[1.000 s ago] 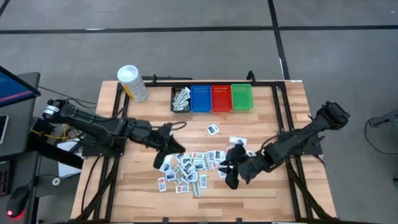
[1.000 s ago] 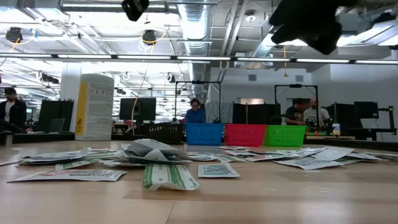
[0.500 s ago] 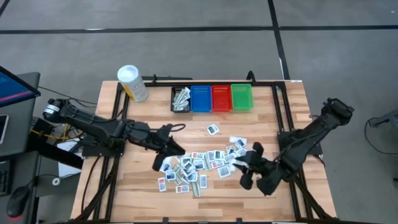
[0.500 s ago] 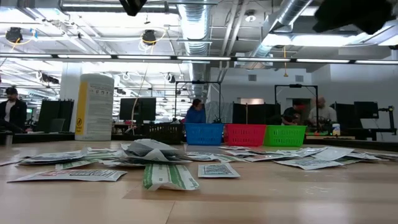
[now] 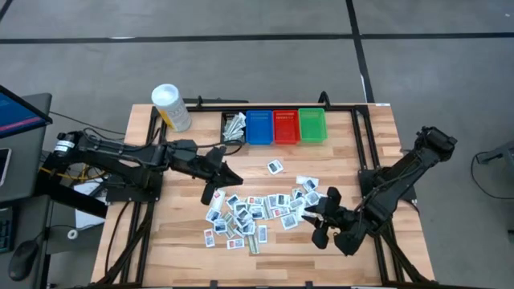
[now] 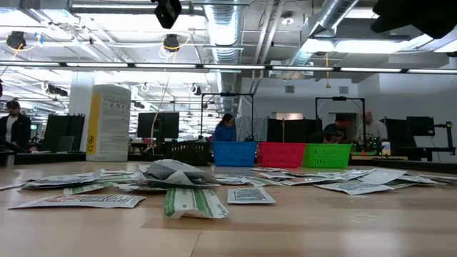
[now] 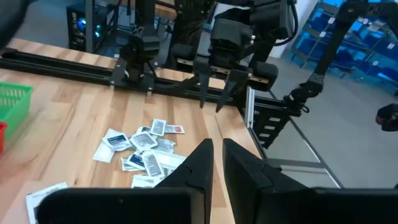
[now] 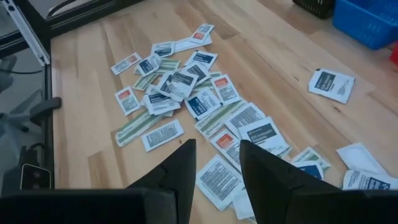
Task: Pick & Place First Aid Supplies
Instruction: Put the green bandage pack in the black bin
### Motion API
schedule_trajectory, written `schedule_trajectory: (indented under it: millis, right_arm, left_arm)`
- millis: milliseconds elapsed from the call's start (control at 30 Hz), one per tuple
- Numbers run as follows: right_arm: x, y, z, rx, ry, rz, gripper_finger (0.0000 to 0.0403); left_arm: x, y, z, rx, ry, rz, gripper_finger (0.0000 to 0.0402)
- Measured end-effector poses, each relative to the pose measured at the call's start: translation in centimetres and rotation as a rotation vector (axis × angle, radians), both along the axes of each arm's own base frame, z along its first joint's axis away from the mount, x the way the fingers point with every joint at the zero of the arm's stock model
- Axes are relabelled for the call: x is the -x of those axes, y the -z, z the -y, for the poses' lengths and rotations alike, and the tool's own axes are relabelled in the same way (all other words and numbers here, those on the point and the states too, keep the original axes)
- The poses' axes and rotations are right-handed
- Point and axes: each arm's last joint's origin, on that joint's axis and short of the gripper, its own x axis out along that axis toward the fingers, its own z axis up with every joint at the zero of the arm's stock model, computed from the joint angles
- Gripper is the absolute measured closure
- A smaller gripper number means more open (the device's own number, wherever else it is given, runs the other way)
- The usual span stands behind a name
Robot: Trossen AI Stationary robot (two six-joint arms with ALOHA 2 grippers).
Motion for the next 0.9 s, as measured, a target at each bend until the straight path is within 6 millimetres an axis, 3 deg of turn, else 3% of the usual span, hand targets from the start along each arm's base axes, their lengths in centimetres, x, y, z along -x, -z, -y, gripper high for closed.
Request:
schedule_trajectory:
  millis: [433,633,900]
  right_arm:
    - [-0.2,0.0,0.2,0.131,-0.081,-0.028,0.0285]
    - [-0.2,0.0,1.8,0.236,-0.027,-0.078,0.0285]
    - [1.2,-0.8,4.9,0.28,0.04,-0.053,0.0285]
  left_arm:
    - [0.0,-0.1,0.1,0.022,-0.015,0.005,0.0328]
    - [-0.1,-0.1,-0.6,0.004,-0.104,0.014,0.0302]
    - [-0.3,-0.2,-3.4,-0.057,-0.201,0.024,0.0295]
